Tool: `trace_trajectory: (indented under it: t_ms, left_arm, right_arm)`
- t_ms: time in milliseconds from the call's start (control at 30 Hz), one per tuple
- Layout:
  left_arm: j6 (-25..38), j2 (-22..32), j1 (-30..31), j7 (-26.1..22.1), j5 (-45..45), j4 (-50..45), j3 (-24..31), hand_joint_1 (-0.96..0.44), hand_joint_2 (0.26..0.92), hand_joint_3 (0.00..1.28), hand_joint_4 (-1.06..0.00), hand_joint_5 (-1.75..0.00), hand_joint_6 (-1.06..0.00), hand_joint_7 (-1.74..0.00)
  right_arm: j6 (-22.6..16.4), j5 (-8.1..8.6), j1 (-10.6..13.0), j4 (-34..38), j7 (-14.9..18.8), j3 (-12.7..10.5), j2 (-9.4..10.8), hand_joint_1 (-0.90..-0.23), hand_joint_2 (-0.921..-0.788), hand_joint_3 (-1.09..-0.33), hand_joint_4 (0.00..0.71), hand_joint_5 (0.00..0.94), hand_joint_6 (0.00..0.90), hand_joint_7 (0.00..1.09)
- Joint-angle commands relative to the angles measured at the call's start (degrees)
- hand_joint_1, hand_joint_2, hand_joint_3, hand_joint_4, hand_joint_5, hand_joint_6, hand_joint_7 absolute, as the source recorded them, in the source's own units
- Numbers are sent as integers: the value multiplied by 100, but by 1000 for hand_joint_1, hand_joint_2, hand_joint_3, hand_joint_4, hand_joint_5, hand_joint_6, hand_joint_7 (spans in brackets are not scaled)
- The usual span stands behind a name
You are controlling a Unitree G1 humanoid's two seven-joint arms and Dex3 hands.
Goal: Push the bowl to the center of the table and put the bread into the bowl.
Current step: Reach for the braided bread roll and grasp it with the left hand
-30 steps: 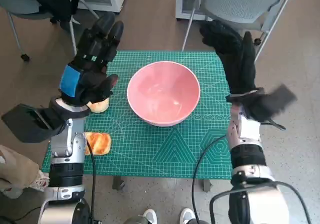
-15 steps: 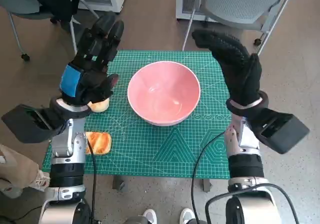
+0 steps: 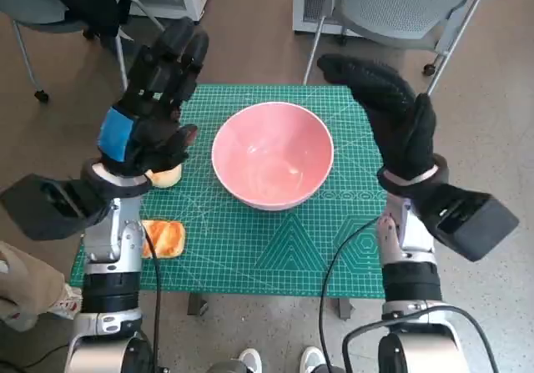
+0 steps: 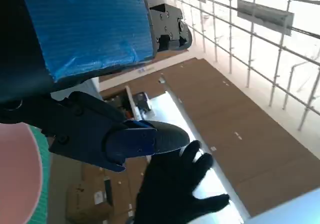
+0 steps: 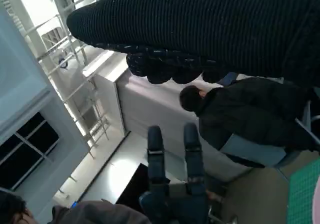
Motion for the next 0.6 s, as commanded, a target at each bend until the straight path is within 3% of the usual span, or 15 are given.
trace_trajectory:
  t_ms: [33, 133, 233, 300, 367, 433, 600]
  left_arm:
    - [317, 328, 245, -129, -259, -526, 138, -651, 917, 309, -26, -4, -10, -406]
    - [499, 679, 570, -149, -108, -1060, 176, -611, 896, 169, -26, -3, -3, -452]
    - [939, 1524, 1201, -33, 799, -2023, 257, -523, 797, 69, -10, 0, 0, -385]
    - [1893, 2355, 1810, 14, 1921, -3189, 454, -439, 734, 41, -4, 0, 1, -306]
    - [3449, 2916, 2252, -49, 2973, -4444, 594, -328, 695, 28, -2, 1, -4, -257]
    - [3809, 2807, 2582, 95, 3416, -4893, 747, -217, 671, 19, 0, 1, -25, -241]
    - [3158, 2458, 3128, 250, 3402, -4981, 1102, -143, 661, 16, -9, -4, -102, -264]
  right_arm:
    - [107, -13, 218, -150, -51, 44, -11, -716, -921, -829, 68, 0, 11, 271]
    - [126, 6, 270, -261, -61, 47, -24, -720, -921, -828, 68, 0, 3, 288]
    - [148, 18, 306, -352, -83, 38, -43, -723, -921, -827, 69, 1, 0, 291]
    - [156, 27, 325, -406, -98, 32, -57, -723, -921, -826, 70, 2, 0, 288]
    - [141, 37, 325, -417, -105, 13, -78, -721, -921, -824, 71, 2, -1, 284]
    - [122, 50, 321, -410, -103, -11, -105, -717, -921, -822, 72, 2, -1, 280]
    - [102, 106, 287, -369, -70, -61, -143, -705, -921, -819, 74, 3, -1, 278]
